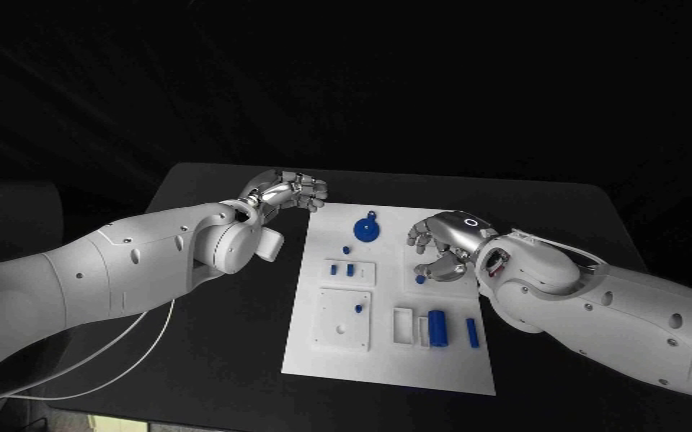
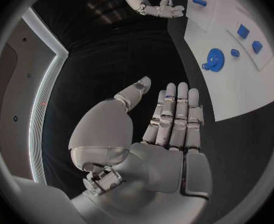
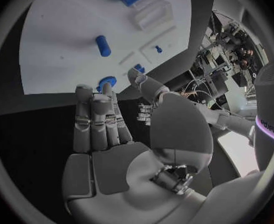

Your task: Assemble the parts on the task board

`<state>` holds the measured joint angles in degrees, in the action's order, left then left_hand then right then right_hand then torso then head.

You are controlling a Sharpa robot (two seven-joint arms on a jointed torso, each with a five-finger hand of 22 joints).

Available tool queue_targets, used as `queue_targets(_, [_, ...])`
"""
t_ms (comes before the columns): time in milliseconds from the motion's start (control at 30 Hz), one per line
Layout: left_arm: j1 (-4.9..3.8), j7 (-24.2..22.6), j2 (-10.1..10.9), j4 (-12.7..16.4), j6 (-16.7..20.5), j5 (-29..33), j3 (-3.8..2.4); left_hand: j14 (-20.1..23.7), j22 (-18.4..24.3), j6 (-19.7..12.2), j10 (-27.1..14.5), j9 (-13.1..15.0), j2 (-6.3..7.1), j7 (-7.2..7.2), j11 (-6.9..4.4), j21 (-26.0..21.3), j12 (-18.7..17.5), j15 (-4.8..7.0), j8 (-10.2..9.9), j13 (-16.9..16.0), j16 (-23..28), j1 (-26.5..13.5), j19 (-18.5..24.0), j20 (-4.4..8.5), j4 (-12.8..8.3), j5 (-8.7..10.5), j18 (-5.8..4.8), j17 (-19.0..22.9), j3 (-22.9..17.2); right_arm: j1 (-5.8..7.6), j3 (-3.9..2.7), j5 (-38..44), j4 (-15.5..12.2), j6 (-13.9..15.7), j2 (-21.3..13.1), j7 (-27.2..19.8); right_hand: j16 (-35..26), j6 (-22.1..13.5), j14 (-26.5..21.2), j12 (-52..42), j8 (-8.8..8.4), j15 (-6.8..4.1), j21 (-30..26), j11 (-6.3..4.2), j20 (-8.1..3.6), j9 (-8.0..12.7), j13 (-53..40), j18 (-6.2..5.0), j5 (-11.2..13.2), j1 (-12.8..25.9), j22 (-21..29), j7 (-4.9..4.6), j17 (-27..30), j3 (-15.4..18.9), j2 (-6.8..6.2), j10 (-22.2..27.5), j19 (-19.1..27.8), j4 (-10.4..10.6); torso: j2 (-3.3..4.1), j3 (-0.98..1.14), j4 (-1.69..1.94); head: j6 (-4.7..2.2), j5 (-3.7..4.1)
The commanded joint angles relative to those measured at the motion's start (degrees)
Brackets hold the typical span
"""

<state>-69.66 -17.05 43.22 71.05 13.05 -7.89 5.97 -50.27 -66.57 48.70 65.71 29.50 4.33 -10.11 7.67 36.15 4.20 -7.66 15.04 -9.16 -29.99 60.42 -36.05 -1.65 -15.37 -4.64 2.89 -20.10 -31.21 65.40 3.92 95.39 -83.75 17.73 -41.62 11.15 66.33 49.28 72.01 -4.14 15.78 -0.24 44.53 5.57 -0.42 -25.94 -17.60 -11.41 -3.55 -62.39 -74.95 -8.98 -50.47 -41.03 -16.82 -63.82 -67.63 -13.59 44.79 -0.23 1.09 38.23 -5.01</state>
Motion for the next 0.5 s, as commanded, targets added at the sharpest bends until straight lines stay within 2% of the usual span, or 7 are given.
queue_targets(33, [-0.07, -0.44, -0.15, 0.04, -0.35, -0.01, -0.03, -0.53, -0.09, -0.43, 0.26, -0.08, 0.21, 0.01, 0.27, -0.4, -0.21, -0.03, 0.26, 0.07, 0.25, -0.27, -0.18, -0.29, 0.24, 0.02, 0.96, -0.07, 0.09, -0.03, 0.03, 1.75, 1.02, -5.5, 0.41, 1.19, -0.04, -0.35, -0.28, 0.21, -0.36, 0.36, -0.32, 1.08, 0.05, 0.12, 0.3, -3.59, 0.38, 0.21, -1.07, 0.36, 0.1, 0.52, -0.24, 1.56, 0.55, -0.03, 0.08, 0.03, 0.1, -0.08, 0.21])
queue_targets(167, [-0.06, -0.45, -0.16, 0.05, -0.4, -0.01, -0.03, -0.53, -0.1, -0.43, 0.26, -0.09, 0.21, 0.01, 0.27, -0.41, -0.21, -0.03, 0.26, 0.07, 0.27, -0.26, -0.18, -0.29, 0.25, 0.02, 0.96, -0.09, 0.09, -0.09, 0.62, 1.93, 2.07, -6.87, 0.86, 1.09, 0.0, -0.59, -0.46, -0.05, -0.36, 0.36, -0.37, 1.06, 0.16, 0.17, 0.55, -3.59, 0.56, 0.43, -1.08, 0.47, 0.13, 0.56, -0.15, 1.42, 0.69, 0.21, 0.09, 0.01, 0.14, -0.11, 0.41])
queue_targets(333, [-0.06, -0.44, -0.09, -0.03, -0.33, -0.01, -0.03, -0.54, -0.11, -0.43, 0.27, -0.09, 0.21, 0.01, 0.27, -0.41, -0.2, -0.03, 0.27, 0.08, 0.29, -0.26, -0.18, -0.29, 0.25, 0.03, 0.96, -0.11, 0.09, -0.61, 1.43, 2.17, 3.0, -6.69, 1.46, 1.3, 0.08, -0.71, -0.48, -0.46, -0.27, -0.16, -0.33, 0.51, 0.19, 0.2, 0.74, -3.59, 0.56, 0.35, -1.1, 0.39, 0.18, 0.45, -0.12, 0.85, 0.71, 0.44, 0.1, -0.02, 0.17, -0.02, 0.45])
queue_targets(500, [-0.05, -0.43, -0.11, -0.02, -0.47, -0.01, -0.03, -0.55, -0.12, -0.43, 0.27, -0.09, 0.21, 0.01, 0.27, -0.42, -0.2, -0.03, 0.28, 0.09, 0.31, -0.26, -0.19, -0.29, 0.26, 0.03, 0.96, -0.13, 0.09, -1.06, 1.53, 2.4, 3.74, -6.4, 1.82, 1.3, 0.1, -0.27, -0.32, -0.89, 0.19, -0.57, -0.25, 0.1, 0.1, 0.1, 1.05, -3.59, 0.67, -0.15, -1.09, 0.15, 0.33, -0.35, -0.03, 0.15, 0.6, 1.09, 0.08, -0.08, 0.23, -0.01, 0.45])
